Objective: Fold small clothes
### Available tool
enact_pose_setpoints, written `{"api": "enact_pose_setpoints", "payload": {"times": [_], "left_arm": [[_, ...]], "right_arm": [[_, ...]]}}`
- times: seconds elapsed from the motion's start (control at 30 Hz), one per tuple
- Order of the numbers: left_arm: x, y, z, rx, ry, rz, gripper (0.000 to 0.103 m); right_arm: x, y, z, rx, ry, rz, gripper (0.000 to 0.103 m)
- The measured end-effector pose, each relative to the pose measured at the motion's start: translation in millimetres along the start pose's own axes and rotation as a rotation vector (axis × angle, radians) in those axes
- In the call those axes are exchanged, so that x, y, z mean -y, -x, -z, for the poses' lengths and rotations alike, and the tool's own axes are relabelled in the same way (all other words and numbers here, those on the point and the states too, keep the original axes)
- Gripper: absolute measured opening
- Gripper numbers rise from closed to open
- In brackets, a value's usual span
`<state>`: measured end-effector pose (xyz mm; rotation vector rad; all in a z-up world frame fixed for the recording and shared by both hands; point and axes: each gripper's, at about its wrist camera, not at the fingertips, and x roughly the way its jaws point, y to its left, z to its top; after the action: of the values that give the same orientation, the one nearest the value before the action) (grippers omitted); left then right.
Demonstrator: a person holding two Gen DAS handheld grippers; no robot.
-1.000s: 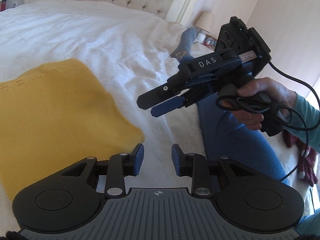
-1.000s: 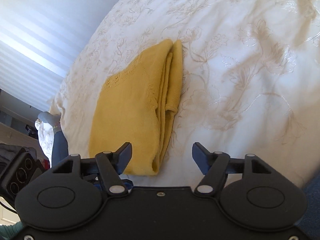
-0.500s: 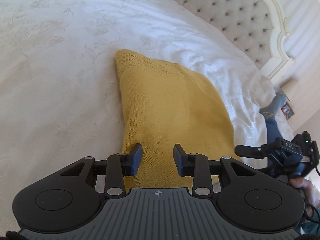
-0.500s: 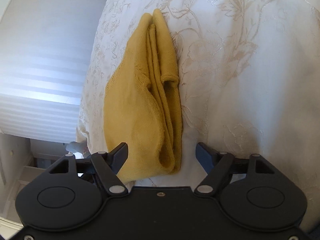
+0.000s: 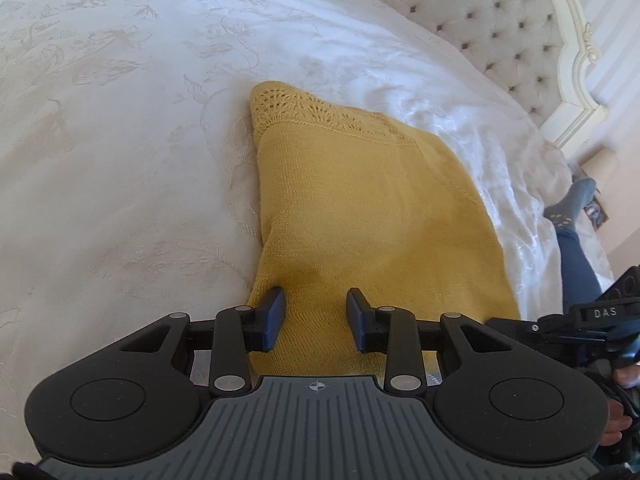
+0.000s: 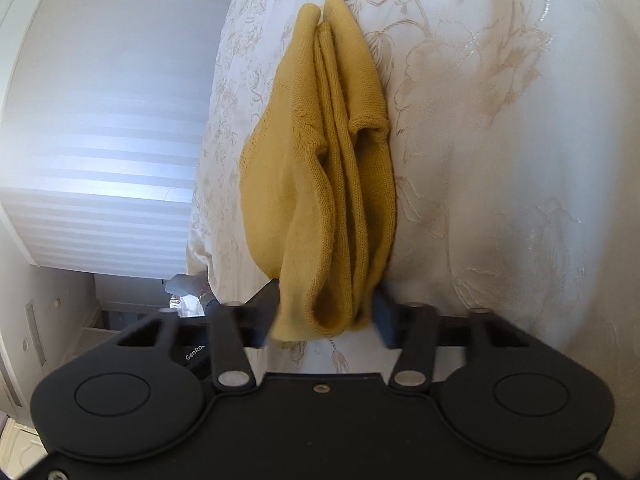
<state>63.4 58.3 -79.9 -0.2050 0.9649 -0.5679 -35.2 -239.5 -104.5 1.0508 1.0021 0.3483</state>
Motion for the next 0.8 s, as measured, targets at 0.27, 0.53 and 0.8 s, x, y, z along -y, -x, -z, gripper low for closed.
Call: {"api": "enact_pose_setpoints", "payload": {"times": [0.27,0.53,0.8], "left_arm": [[21,9,6,-0.012,-0.159,0.006,0.048],[25,20,8,0.005,-0.175,-0.127,0.056],[44,14,-41,0.228,-0.211,-0.193,0.076]], "right_arm": [[-40,16,1,-0.038,0.261,0.341,0.014],[-49,26,10,0.023,0.309,0.406,0.036],[-101,12,-9,0.268,0.585,0.455,0.080]]}}
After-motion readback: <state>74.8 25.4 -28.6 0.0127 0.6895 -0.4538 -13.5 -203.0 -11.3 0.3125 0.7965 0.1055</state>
